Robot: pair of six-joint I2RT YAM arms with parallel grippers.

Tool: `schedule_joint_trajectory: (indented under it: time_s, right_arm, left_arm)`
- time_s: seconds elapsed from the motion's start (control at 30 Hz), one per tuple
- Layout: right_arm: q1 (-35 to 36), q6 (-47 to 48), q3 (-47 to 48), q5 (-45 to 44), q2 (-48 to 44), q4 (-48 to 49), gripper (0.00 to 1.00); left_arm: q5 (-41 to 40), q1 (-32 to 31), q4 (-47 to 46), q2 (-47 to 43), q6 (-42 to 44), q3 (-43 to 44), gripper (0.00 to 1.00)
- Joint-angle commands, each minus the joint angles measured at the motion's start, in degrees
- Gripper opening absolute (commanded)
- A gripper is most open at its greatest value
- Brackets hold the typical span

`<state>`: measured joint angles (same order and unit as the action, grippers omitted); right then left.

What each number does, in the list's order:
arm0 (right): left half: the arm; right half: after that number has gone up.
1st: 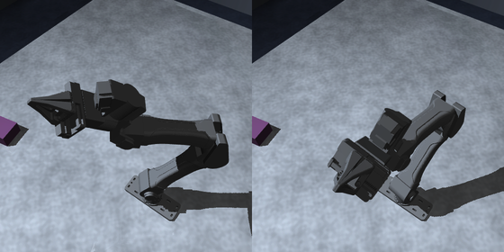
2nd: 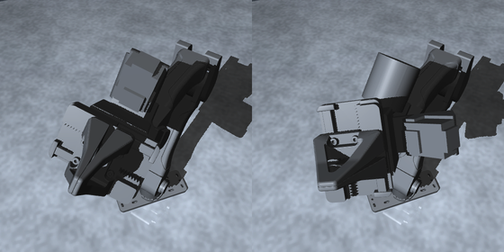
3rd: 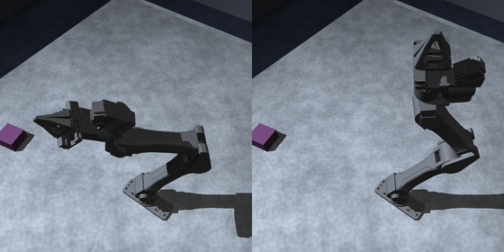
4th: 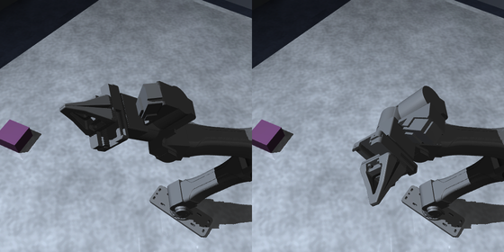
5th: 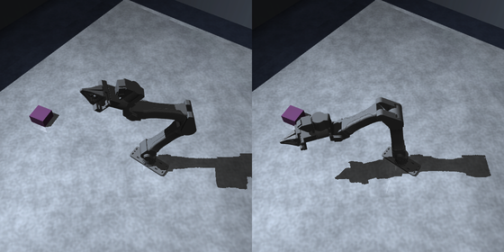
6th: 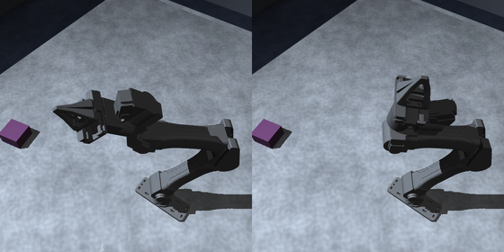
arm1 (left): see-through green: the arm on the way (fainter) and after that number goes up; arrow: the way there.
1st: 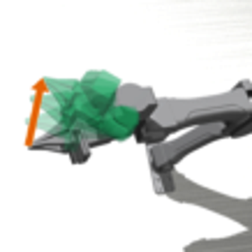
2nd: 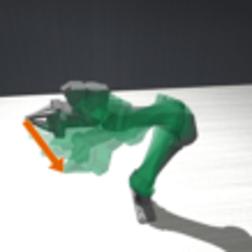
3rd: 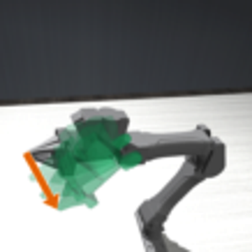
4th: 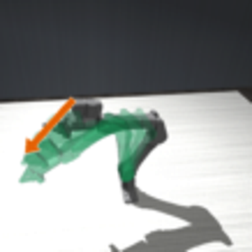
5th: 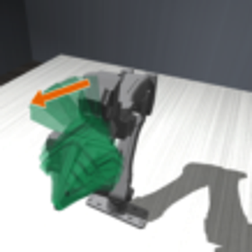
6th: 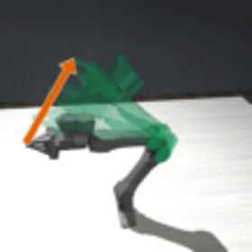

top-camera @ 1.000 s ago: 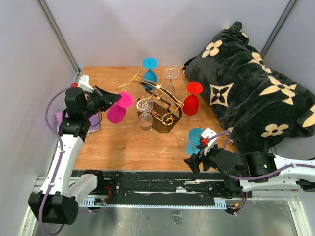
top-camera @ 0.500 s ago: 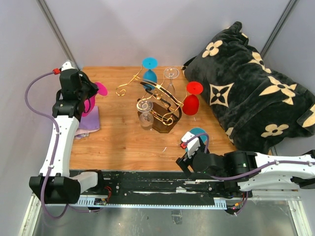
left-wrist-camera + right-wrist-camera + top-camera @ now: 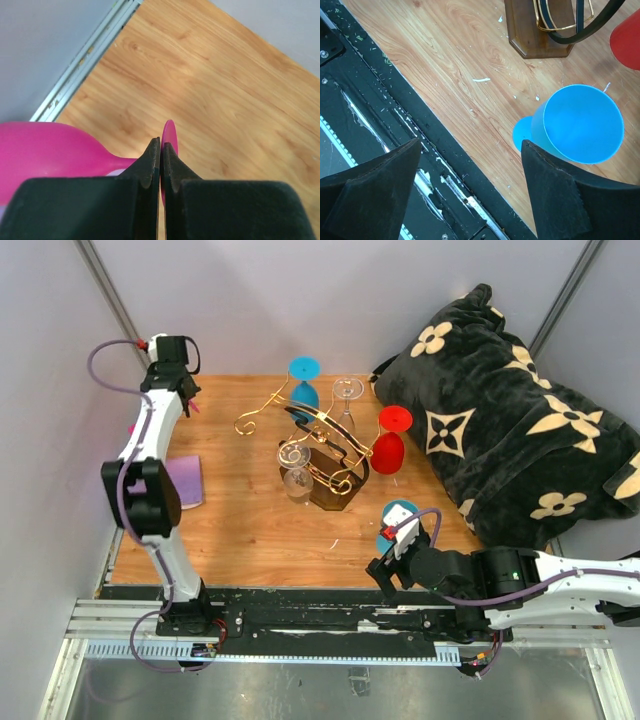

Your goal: Take the wine glass off the wine glass rack

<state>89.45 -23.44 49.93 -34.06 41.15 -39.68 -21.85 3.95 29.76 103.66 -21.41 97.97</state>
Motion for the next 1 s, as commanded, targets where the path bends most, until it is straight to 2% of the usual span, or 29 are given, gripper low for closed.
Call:
schedule_joint_trajectory:
  time_s: [0.0, 0.1, 0.2, 0.4, 0.53, 0.73, 0.97]
  right_arm:
    - [-0.5, 0.3, -0.6, -1.2, -0.3, 0.4, 0.82]
    - [-0.6, 0.8, 0.2, -1.4, -0.2, 0.5, 0.82]
    - [-0.7, 1.7, 0.7, -1.1, 0.4, 1.8, 0.82]
    - [-1.7, 2.4, 2.0, 1.2, 3.2, 2.2, 0.83]
    - [-3.9, 3.1, 0.1, 3.3, 2.8, 4.2, 0.84]
    - [-8.2, 4.1, -2.7, 10.5, 0.4, 7.9, 0.83]
    - [-8.8, 5.0, -3.2, 11.8, -1.3, 8.3, 0.83]
  left_arm:
    - [-7.1, 0.1, 1.4, 11.5, 8.0, 11.0, 0.00]
    - [-8.6, 0.4, -1.0, 19.0, 12.3, 17.7, 0.01]
    - [-10.2, 0.8, 1.4, 28.1, 14.0, 28.9, 0.00]
    - [-17.4, 0.4, -2.7, 35.0, 20.4, 33.8, 0.01]
    - [-21.7, -0.4, -5.8, 37.2, 26.3, 32.6, 0.00]
    - [-28.4, -3.8, -16.7, 38.2, 41.5, 26.0, 0.00]
    - [-31.1, -6.7, -26.2, 40.3, 55.6, 18.0, 0.00]
